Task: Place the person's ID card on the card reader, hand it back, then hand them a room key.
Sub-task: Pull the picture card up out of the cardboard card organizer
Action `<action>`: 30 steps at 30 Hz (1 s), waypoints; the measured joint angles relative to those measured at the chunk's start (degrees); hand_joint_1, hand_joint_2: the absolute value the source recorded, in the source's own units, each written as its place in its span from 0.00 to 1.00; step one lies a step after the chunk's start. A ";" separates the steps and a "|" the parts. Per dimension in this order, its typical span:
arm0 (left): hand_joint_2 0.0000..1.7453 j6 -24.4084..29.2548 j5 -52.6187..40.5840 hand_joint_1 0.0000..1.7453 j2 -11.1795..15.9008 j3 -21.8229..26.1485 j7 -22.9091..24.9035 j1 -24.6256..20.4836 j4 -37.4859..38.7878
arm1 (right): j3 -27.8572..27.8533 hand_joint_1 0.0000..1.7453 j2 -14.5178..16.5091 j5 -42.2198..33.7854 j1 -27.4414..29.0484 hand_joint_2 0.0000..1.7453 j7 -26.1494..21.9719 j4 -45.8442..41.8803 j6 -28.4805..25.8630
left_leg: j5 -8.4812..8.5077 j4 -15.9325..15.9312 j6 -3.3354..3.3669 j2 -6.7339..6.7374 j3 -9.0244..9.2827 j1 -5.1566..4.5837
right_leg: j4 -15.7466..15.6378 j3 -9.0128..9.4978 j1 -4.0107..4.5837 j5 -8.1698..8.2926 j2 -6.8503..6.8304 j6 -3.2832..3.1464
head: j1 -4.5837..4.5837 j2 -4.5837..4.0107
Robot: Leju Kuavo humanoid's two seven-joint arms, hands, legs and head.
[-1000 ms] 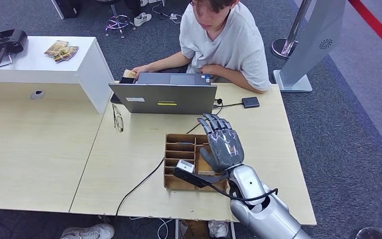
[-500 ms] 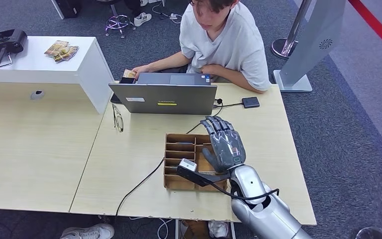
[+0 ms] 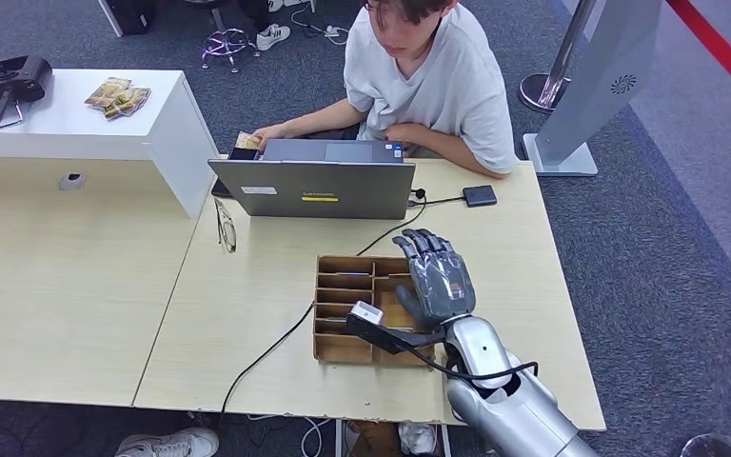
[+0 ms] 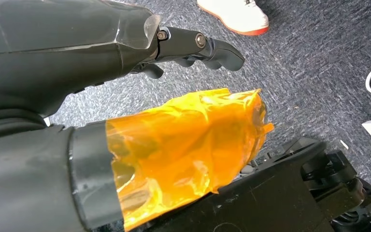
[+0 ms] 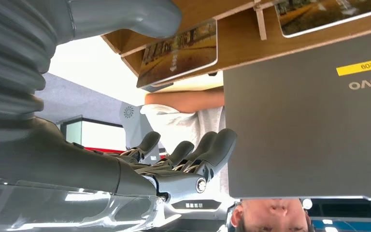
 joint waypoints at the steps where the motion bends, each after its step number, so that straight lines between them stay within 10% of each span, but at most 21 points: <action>1: 0.00 0.00 0.01 0.00 0.00 0.00 0.01 0.00 0.00 | -0.05 0.28 0.00 0.00 0.00 1.00 0.00 0.20 -0.01 | 0.00 0.00 0.00 0.00 0.00 0.00 | 0.00 0.00 0.00 0.00 0.00 0.00 | 0.00 0.00; 10: 0.00 0.08 0.21 0.00 -0.04 0.00 0.03 0.01 0.00 | -0.26 0.35 0.00 0.16 0.00 1.00 0.35 1.81 -0.09 | 0.00 0.00 0.00 0.00 0.00 0.00 | 0.00 0.00 0.00 0.00 0.00 0.00 | 0.00 0.00; 16: 0.00 0.17 0.30 0.00 -0.09 0.00 0.03 0.01 0.00 | -0.29 0.75 0.00 0.24 0.00 1.00 0.35 2.32 -0.09 | 0.00 0.00 0.00 0.00 0.00 0.00 | 0.00 0.00 0.00 0.00 0.00 0.00 | 0.00 0.00; 22: 0.00 0.18 0.45 0.00 -0.21 0.00 0.03 0.02 0.00 | -0.56 0.94 0.11 0.42 -0.26 1.00 0.34 2.34 -0.36 | 0.00 0.00 0.00 0.00 0.00 0.00 | 0.00 0.00 0.00 0.00 0.00 0.00 | 0.00 0.00; 30: 0.00 0.22 0.54 0.00 -0.26 0.00 0.03 0.04 0.00 | -0.74 0.97 0.30 0.42 -0.34 1.00 -0.14 2.52 -0.52 | 0.00 0.00 0.00 0.00 0.00 0.00 | 0.00 0.00 0.00 0.00 0.00 0.00 | -0.01 0.00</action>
